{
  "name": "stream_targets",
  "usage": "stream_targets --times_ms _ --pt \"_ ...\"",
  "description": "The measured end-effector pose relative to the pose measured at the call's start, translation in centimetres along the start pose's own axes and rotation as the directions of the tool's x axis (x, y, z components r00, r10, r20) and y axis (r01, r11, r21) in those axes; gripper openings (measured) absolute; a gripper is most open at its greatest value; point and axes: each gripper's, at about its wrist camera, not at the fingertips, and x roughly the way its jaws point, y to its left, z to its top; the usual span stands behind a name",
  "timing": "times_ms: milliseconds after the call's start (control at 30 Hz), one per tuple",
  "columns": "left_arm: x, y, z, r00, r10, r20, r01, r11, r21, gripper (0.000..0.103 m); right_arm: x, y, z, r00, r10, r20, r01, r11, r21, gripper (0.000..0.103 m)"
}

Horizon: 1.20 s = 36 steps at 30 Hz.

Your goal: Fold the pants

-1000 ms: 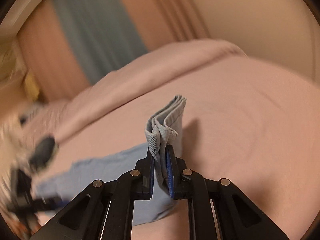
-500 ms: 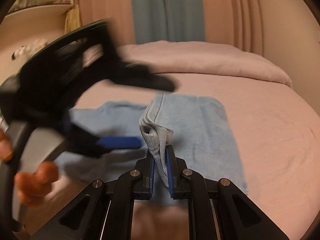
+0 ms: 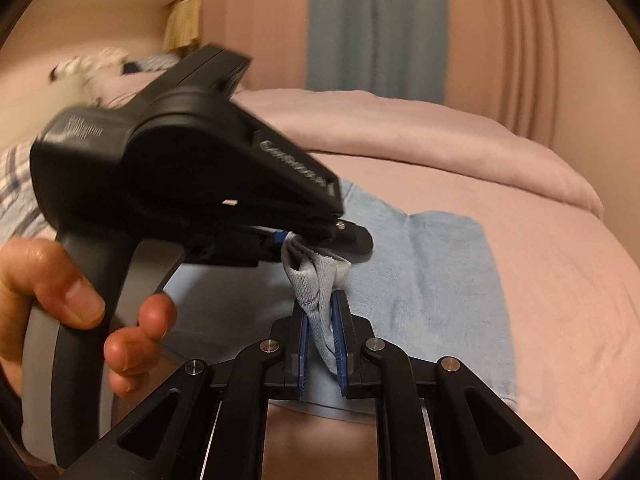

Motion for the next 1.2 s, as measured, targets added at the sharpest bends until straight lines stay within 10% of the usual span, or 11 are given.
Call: stream_targets --times_ms 600,700,933,1200 --pt "-1.0 5.6 0.2 0.983 0.183 0.027 -0.181 0.982 -0.044 0.018 3.3 2.3 1.7 0.989 0.069 -0.13 -0.082 0.992 -0.096 0.014" --pt "-1.7 6.5 0.2 0.971 0.235 0.035 -0.233 0.971 -0.061 0.024 4.7 2.5 2.0 0.968 0.159 -0.196 -0.167 0.986 -0.026 0.035" --pt "-6.0 6.0 -0.6 0.953 0.279 0.12 -0.281 0.96 -0.005 0.041 0.9 -3.5 2.4 0.923 0.373 -0.098 -0.349 0.916 0.198 0.048" --pt "-3.5 -1.6 -3.5 0.977 0.198 0.083 -0.213 0.94 0.268 0.043 0.9 -14.9 4.2 0.979 0.192 -0.062 -0.15 0.899 0.411 0.048"
